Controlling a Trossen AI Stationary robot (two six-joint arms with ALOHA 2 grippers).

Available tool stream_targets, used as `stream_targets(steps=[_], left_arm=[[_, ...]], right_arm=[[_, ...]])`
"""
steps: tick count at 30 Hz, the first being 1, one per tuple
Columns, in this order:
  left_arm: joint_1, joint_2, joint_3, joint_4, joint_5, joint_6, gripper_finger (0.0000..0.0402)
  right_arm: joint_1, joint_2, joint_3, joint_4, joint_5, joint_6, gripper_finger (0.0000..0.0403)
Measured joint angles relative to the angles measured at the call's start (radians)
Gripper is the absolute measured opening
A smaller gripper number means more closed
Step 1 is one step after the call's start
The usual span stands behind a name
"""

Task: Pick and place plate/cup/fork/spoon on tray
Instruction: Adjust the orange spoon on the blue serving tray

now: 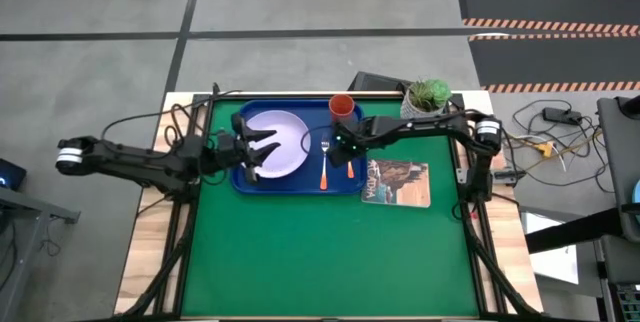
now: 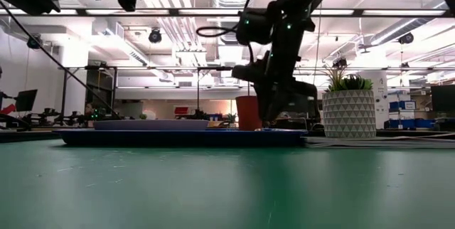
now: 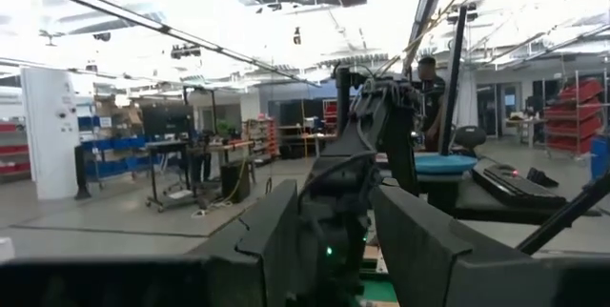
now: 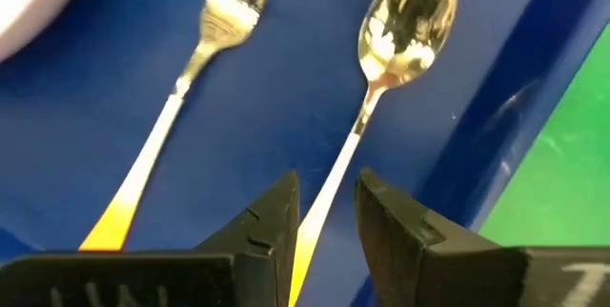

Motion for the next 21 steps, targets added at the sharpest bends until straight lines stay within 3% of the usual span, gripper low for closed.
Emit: stream_targets(steps=[10,21], left_arm=[[0.000,-0.070,-0.013,-0.039,0.001,0.006,0.0123],[0.000,-0.095,-0.031,-0.041,0.001,0.006,0.0123]], right_arm=[[-0.003,0.050,0.001,0.009,0.079,0.057,0.0093],[-0.005,0.092,0.002,0.034,0.088,0.060,0.0093]])
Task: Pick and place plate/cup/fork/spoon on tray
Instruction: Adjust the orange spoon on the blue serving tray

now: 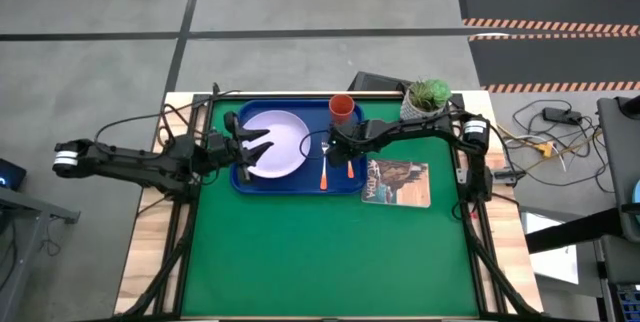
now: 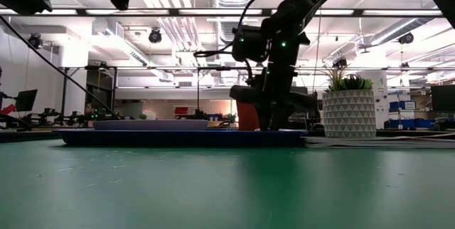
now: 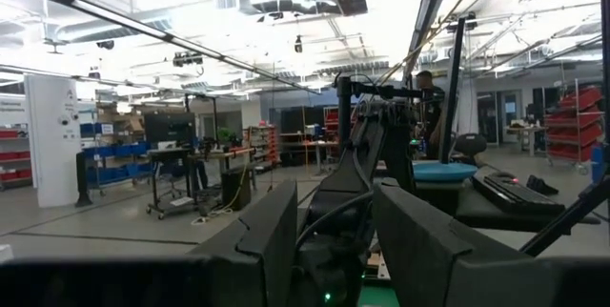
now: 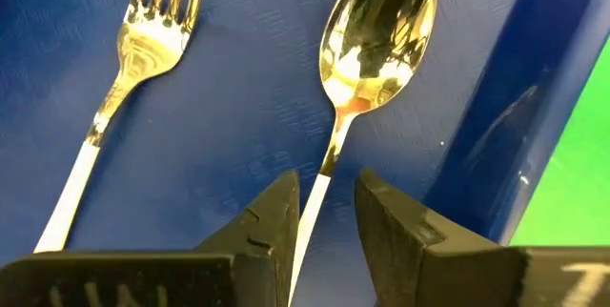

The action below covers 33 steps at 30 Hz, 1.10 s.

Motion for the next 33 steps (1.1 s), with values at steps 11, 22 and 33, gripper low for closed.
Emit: stream_targets(steps=[11,22,33], left_arm=[[0.000,0.001,0.000,0.001,0.000,0.000,0.0123],[0.000,0.003,0.000,0.001,0.000,-0.001,0.0123],[-0.001,-0.014,-0.001,-0.019,0.001,-0.003,0.0123]], right_arm=[[0.000,0.019,-0.001,0.032,-0.003,0.024,0.0090],[0.000,0.031,0.002,0.037,-0.008,0.039,0.0024],[0.025,0.021,0.070,0.023,-0.021,0.188,0.0010]])
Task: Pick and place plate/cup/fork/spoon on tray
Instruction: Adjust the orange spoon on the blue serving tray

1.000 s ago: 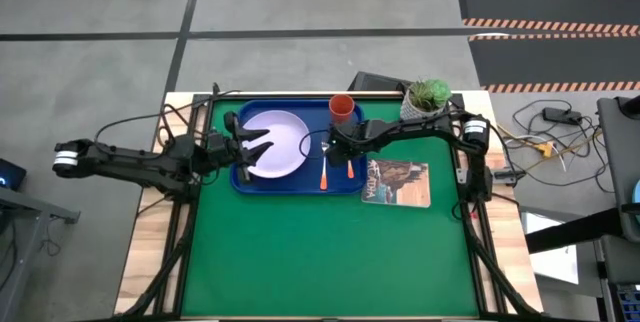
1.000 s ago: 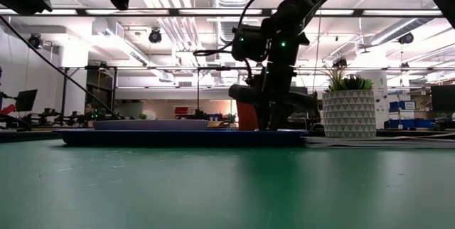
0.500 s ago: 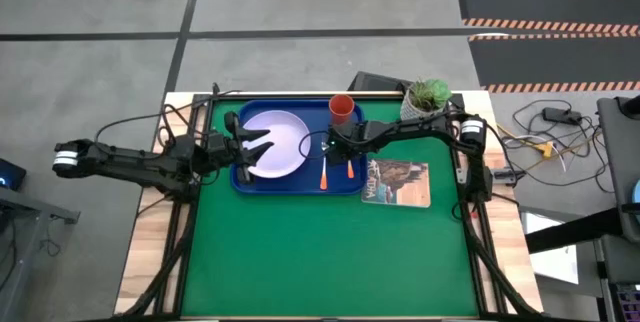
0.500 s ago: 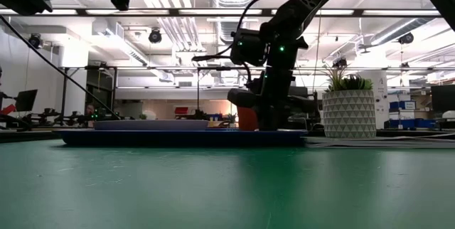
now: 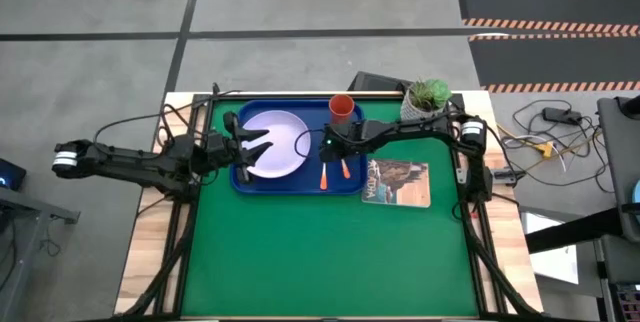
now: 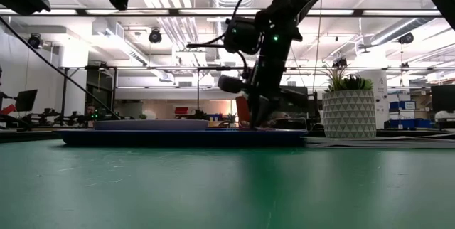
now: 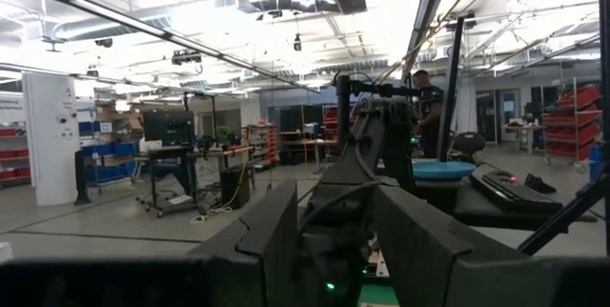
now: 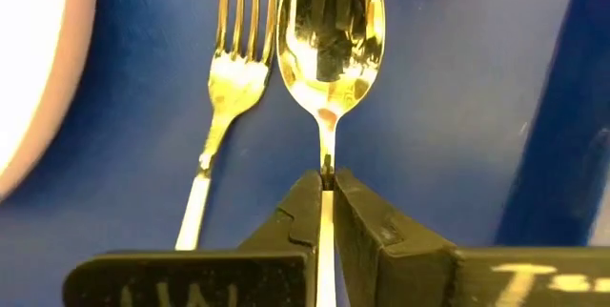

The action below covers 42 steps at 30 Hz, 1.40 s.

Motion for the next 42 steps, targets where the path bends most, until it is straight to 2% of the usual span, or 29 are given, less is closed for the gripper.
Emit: stream_targets(steps=[3,7,13,24,42], left_arm=[[0.000,-0.023,0.000,-0.010,0.000,0.000,0.0123],[0.000,-0.071,-0.001,-0.064,0.000,0.001,0.0123],[0.000,-0.154,-0.003,-0.104,0.000,0.002,0.0123],[0.001,-0.256,-0.020,-0.111,0.024,0.003,0.0123],[0.001,-0.275,-0.021,-0.133,0.026,0.002,0.0123]], right_arm=[[0.028,0.000,0.001,0.000,0.023,0.104,0.0010],[0.073,0.000,0.000,0.001,0.111,0.211,0.0010],[0.107,0.012,0.000,0.007,0.194,0.293,0.0010],[0.113,0.066,-0.001,0.003,0.189,0.324,0.0011],[0.112,0.066,-0.001,0.003,0.194,0.324,0.0013]])
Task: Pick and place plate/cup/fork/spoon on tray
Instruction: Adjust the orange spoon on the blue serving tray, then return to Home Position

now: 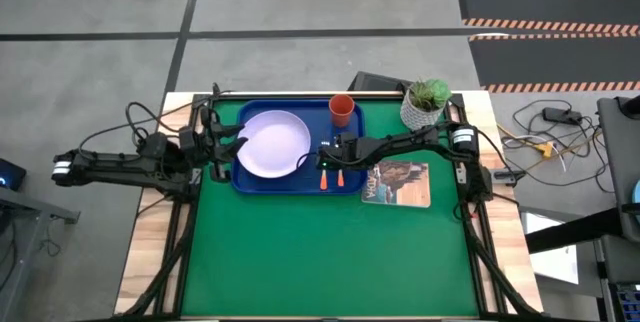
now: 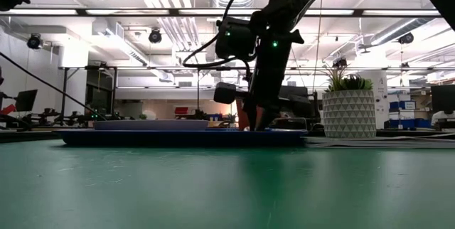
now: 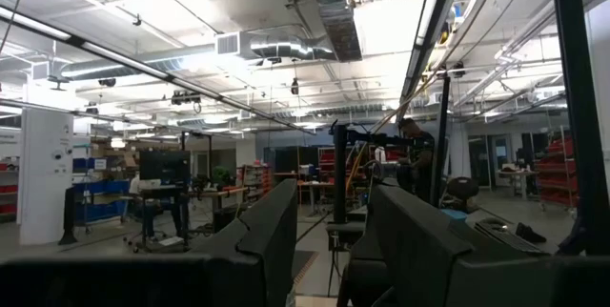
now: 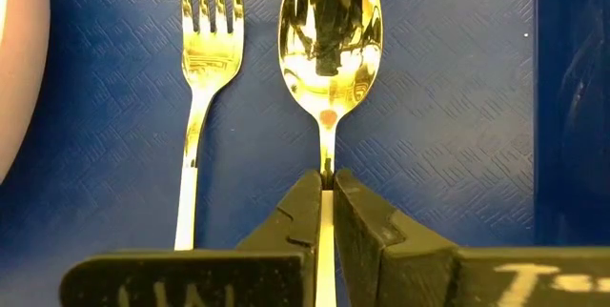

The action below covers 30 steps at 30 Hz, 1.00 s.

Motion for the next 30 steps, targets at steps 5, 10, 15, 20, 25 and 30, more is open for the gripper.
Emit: stream_targets(steps=[5,10,15,20,25,30], left_arm=[[-0.001,-0.002,0.000,-0.002,0.002,-0.001,0.0123],[0.000,-0.002,0.000,-0.003,0.003,-0.001,0.0123],[0.000,-0.002,0.000,-0.003,0.003,-0.001,0.0123],[0.000,0.004,0.000,-0.003,0.032,-0.024,0.0123],[0.000,0.003,0.000,-0.013,0.062,-0.025,0.0123],[0.000,0.007,0.000,-0.056,0.180,-0.026,0.0123]], right_arm=[[0.000,0.000,0.000,0.000,0.000,-0.002,0.0027],[0.000,0.000,0.000,0.002,0.001,0.003,0.0056],[0.000,-0.001,0.000,0.000,0.001,-0.004,0.0083],[0.000,-0.060,0.000,-0.084,0.000,-0.026,0.0104],[0.028,-0.158,0.002,-0.118,0.008,-0.288,0.0115],[0.129,-0.231,-0.020,-0.047,0.009,-0.786,0.0106]])
